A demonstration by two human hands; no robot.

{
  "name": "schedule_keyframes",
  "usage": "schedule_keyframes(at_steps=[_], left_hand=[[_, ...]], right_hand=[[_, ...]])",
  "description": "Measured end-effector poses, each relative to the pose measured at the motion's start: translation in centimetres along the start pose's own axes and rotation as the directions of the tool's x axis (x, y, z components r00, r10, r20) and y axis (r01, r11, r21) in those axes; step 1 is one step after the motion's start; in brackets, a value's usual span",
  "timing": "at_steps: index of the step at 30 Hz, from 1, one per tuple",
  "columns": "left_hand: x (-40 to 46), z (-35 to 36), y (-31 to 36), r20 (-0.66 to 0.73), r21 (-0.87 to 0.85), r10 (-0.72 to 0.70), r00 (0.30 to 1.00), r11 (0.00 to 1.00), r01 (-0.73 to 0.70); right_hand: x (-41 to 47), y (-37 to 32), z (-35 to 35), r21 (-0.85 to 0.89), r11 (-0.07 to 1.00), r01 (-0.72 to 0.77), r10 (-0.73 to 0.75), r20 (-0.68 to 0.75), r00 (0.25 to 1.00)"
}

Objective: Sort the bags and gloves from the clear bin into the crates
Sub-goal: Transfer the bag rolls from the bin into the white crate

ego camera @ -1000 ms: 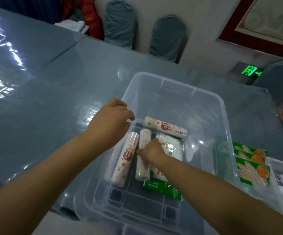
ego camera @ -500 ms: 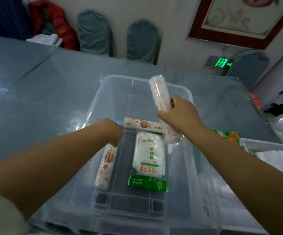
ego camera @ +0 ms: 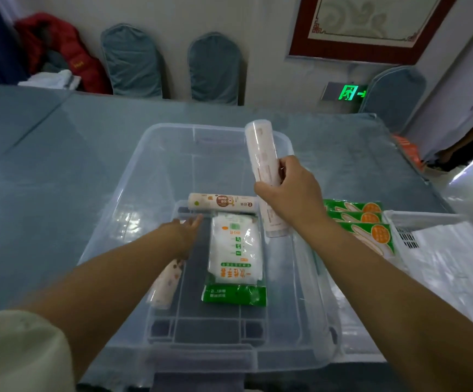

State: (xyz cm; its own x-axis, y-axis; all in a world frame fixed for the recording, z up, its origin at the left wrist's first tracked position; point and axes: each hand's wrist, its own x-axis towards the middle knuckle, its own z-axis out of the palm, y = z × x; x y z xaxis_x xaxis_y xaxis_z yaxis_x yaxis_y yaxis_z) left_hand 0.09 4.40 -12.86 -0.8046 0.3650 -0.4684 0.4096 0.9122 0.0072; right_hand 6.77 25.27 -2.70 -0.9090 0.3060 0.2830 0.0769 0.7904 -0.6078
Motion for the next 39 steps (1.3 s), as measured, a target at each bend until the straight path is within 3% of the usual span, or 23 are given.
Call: schedule_keyframes(at_steps=[3,7,11,15,23,26,29,32,39], left_hand=[[-0.4,0.8,-0.2,0.041,-0.144,-0.018,0.999,0.989,0.024],[-0.4,2.8,1.0,0.269,-0.351,-0.154,0.951,0.903,0.246],[0.4,1.8,1.8,0.234,-0.511,-0.199,0.952,0.808,0.295],[0.6,-1.5,1.4,0.054,-0.683,-0.161,0.985,0.714,0.154],[-3.8,-11.0,3.4,-0.268,-0.774,0.000,0.963,0.595,-0.215],[-6.2,-13.8,6.7,-0.273,-0.852,0.054,0.961,0.450,-0.267],[-7.4,-15.6,11.7,-0.267,-0.912,0.090,0.959,0.297,-0.282],[-7.8,-16.3,17.6,-0.263,-0.891,0.107,0.959,0.353,-0.284],[-5.1,-15.1,28.3,-0.168,-0.704,0.197,0.966,0.662,-0.257]], right_hand=[[0.0,0.1,0.0,0.026,1.000,-0.010,0.011,-0.016,1.000],[-0.1,0.2,0.0,0.041,0.999,-0.017,0.018,-0.017,1.000],[-0.1,0.2,0.0,0.009,1.000,-0.007,0.007,-0.011,1.000],[0.0,0.1,-0.2,0.080,0.997,-0.017,0.018,-0.020,1.000],[0.8,0.2,-4.0,0.561,0.822,-0.101,0.215,-0.140,0.967],[1.5,1.6,-7.8,0.599,0.797,-0.077,0.240,-0.197,0.951],[1.5,4.8,-11.8,0.538,0.840,-0.074,0.221,-0.215,0.951],[0.7,9.8,-15.1,0.478,0.871,-0.116,0.229,-0.185,0.956],[-1.0,21.8,-19.8,0.419,0.881,-0.219,0.296,-0.126,0.947]])
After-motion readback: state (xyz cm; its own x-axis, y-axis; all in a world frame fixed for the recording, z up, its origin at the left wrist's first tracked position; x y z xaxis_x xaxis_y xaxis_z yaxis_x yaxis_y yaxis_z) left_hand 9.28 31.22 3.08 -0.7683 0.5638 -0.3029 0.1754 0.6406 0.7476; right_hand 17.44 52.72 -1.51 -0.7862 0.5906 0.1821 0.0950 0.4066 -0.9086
